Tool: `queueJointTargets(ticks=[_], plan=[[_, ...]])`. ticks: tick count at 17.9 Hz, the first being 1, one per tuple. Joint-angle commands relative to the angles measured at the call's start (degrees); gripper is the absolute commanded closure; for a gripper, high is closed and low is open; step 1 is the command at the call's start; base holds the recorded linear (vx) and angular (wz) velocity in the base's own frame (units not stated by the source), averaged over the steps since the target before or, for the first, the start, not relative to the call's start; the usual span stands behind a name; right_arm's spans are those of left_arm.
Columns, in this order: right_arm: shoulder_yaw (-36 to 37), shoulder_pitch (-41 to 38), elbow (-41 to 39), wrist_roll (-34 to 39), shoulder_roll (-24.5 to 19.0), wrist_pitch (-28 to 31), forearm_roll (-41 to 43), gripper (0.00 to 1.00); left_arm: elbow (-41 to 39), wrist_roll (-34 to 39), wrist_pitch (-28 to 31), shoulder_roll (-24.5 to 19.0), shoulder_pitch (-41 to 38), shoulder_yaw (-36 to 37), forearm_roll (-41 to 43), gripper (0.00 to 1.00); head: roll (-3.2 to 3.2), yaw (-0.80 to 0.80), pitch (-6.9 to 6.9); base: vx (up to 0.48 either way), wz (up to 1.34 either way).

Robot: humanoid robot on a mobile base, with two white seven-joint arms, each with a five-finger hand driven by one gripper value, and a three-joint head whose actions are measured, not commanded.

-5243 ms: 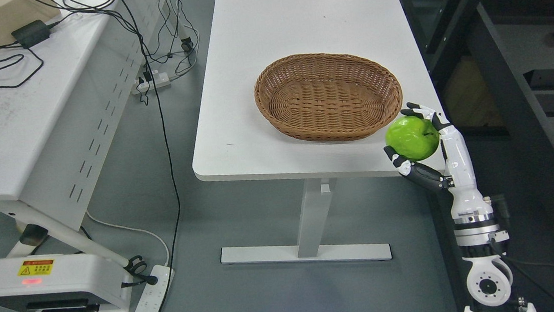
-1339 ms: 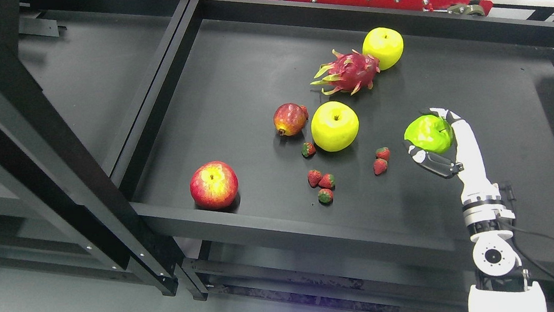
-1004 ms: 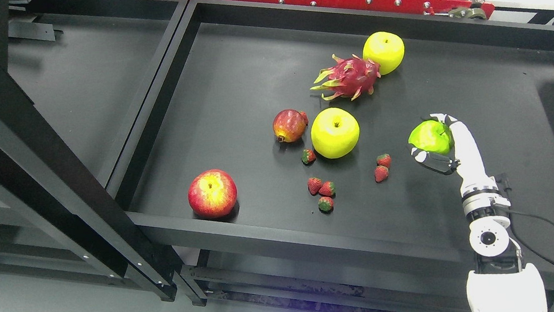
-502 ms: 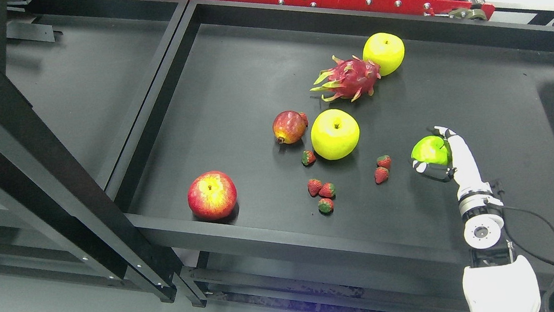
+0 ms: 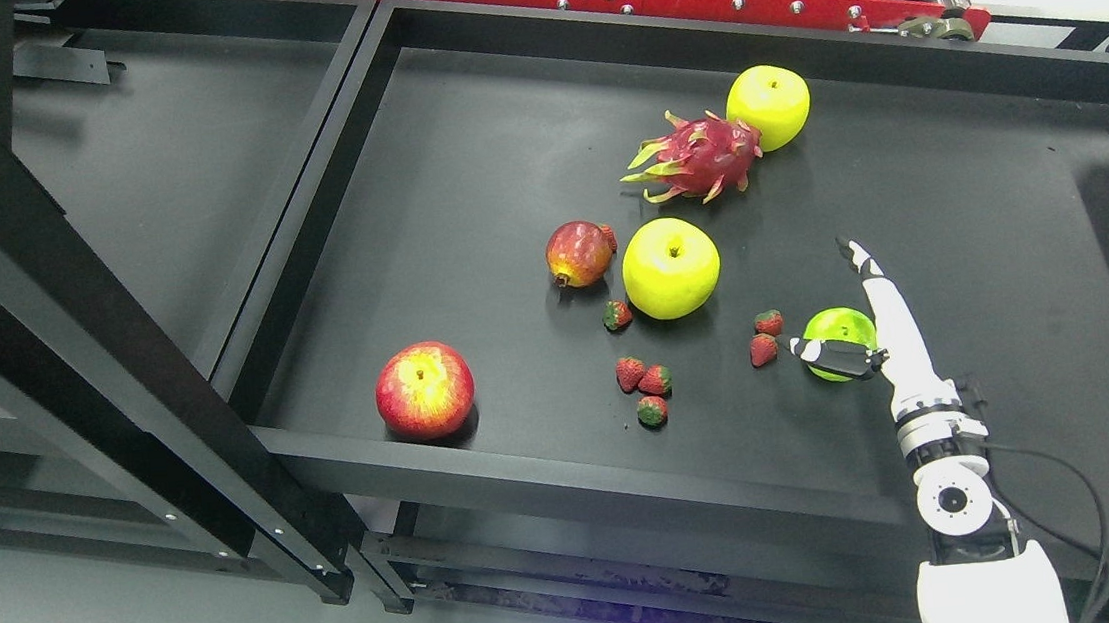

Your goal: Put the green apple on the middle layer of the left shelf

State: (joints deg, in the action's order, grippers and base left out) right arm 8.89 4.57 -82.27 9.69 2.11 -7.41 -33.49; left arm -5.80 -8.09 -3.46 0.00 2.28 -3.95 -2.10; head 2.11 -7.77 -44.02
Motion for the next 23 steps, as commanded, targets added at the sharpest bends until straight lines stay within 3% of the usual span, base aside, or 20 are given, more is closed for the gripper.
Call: queueJointTargets(ticks=[1,9,14,23], plan=[[-1.59,-6.75,-12.55,-0.2,-1.11,-2.43,6.74,0.0,0.0,0.01,0.2,-1.0,0.0,-0.01,-0.01,0.0,0.0,0.0,0.0,0.0,0.0],[-1.94,-17.74,-14.5,-4.85,-1.11,-6.91,23.9,0.0,0.0,0.01,0.12,-1.0,0.0,-0.01,-0.01,0.0,0.0,0.0,0.0,0.0,0.0],[-7.56,-18.1,-14.5,-10.56,-1.11,-4.63,24.52,0.0,0.0,0.01,0.12,-1.0,0.0,-0.01,-0.01,0.0,0.0,0.0,0.0,0.0,0.0],[-6.86,-14.41,-14.5,-10.04,-1.11,-1.9,24.96,0.0,0.0,0.01,0.2,-1.0,0.0,-0.01,-0.01,0.0,0.0,0.0,0.0,0.0,0.0]])
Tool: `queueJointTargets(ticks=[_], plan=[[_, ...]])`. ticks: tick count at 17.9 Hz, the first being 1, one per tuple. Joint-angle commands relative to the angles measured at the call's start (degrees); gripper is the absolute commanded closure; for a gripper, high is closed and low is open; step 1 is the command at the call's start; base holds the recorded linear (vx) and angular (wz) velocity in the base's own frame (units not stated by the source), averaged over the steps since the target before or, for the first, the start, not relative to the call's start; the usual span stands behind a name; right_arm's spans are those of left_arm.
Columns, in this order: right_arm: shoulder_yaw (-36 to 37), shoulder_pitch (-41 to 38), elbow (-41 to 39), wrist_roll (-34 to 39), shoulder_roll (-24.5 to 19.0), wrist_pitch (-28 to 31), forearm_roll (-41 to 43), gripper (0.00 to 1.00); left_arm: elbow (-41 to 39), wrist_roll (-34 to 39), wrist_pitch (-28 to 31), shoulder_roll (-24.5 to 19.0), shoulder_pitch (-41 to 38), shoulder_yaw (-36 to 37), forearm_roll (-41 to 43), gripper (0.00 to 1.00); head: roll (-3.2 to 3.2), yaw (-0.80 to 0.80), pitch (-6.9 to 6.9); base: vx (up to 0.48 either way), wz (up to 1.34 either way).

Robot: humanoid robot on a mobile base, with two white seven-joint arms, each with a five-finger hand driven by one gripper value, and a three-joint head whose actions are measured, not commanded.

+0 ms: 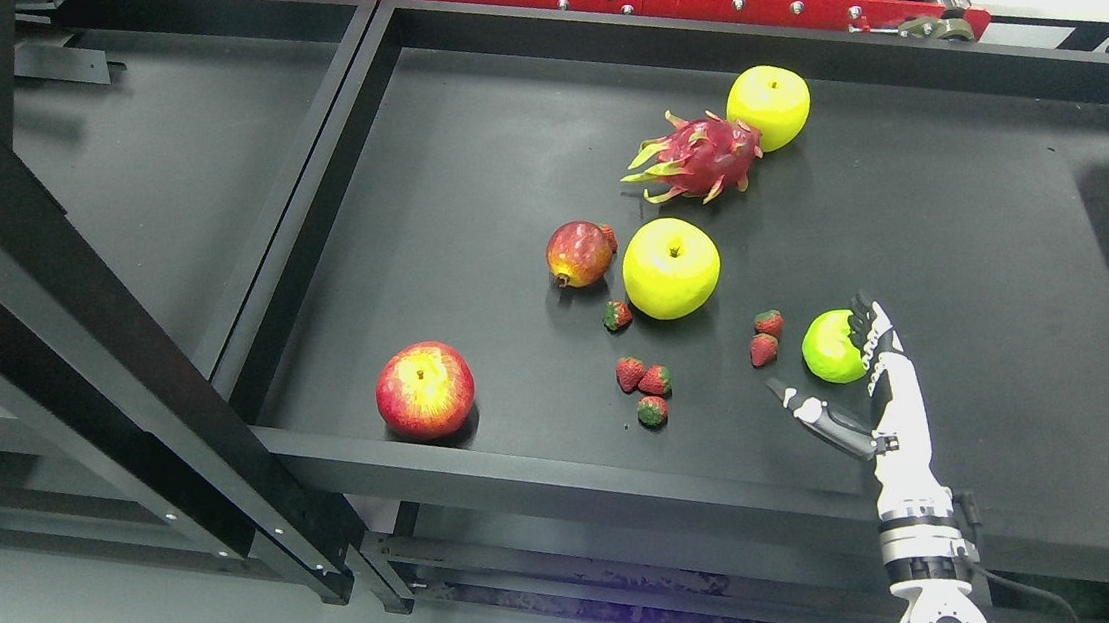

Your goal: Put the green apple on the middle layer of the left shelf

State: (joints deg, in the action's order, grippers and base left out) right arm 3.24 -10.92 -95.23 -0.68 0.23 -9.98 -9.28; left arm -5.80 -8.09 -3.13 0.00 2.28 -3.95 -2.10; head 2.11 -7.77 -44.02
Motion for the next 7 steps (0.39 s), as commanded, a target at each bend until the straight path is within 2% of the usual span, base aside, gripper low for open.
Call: queueJointTargets(ticks=[1,7], plan=[[-1.3,1.08,-1.54,0.33,0.77,0.66,0.76,0.0,0.0,0.01,-0.21,-1.0,0.0,0.0,-0.01,0.0,0.0,0.0,0.0,0.0,0.0],[-1.48,0.81,-1.63,0.33,0.77,0.66,0.93,0.0,0.0,0.01,-0.21,-1.0,0.0,0.0,-0.01,0.0,0.0,0.0,0.0,0.0,0.0]])
